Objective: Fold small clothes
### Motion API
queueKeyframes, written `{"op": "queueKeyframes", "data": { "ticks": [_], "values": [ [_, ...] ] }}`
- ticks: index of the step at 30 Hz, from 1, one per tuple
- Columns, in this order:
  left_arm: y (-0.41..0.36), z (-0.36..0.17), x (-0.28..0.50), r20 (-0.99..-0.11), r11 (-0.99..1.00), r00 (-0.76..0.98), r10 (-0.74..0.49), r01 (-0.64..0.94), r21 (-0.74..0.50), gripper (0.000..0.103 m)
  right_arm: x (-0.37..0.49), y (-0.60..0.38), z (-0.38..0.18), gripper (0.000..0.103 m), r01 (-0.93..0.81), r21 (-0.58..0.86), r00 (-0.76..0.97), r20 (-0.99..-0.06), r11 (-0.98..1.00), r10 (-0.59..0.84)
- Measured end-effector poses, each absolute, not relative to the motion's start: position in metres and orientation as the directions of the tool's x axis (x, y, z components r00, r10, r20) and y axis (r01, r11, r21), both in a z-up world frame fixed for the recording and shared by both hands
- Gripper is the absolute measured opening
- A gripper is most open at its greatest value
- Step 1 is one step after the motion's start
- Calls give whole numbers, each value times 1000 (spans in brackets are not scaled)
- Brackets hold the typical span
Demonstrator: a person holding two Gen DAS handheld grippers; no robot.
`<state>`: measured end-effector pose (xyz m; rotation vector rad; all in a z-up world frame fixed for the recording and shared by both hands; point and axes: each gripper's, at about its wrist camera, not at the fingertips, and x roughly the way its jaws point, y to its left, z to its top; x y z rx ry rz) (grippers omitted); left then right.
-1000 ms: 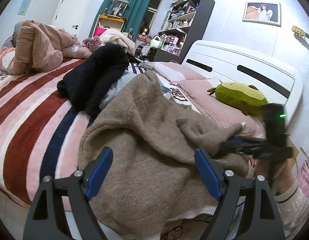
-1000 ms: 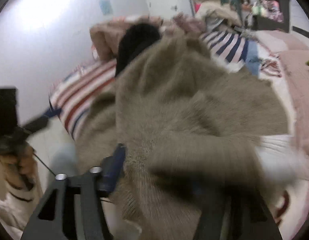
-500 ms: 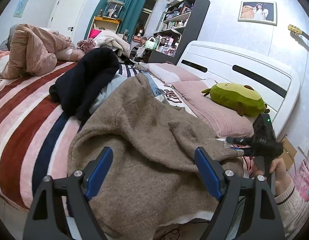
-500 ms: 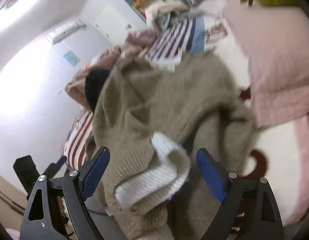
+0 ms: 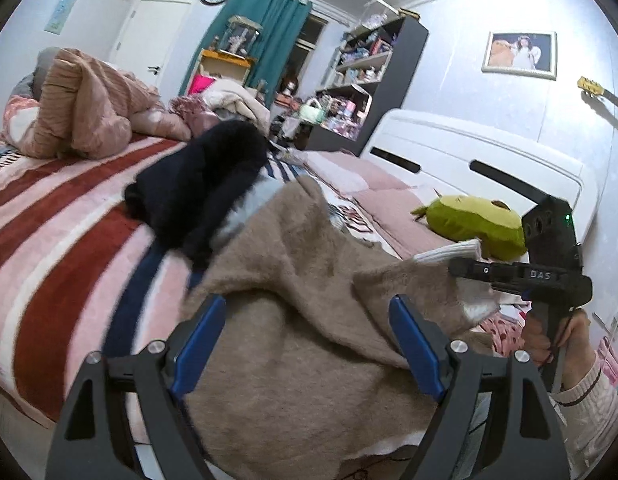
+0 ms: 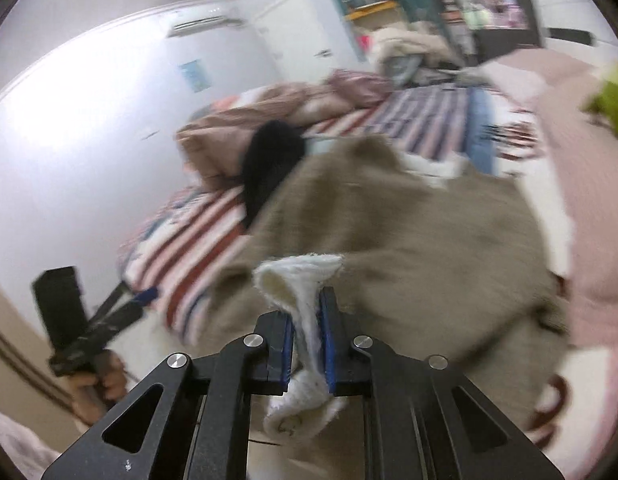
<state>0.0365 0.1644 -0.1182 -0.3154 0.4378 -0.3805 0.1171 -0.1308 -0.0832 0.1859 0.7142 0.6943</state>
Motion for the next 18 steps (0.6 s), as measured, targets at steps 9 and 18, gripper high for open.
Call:
{"op": "queueKeyframes", "data": {
  "ticks": [9,18],
  "values": [
    [208,-113,15,-331,906,885,-327,194,-375,83,135,19,-156,17,-632,503,163,-657,590,736],
    [201,-132,46,-420,902,824,-381,231,-365,84,108,-88,-115,73,-556,423,404,-615,716,677]
  ]
}}
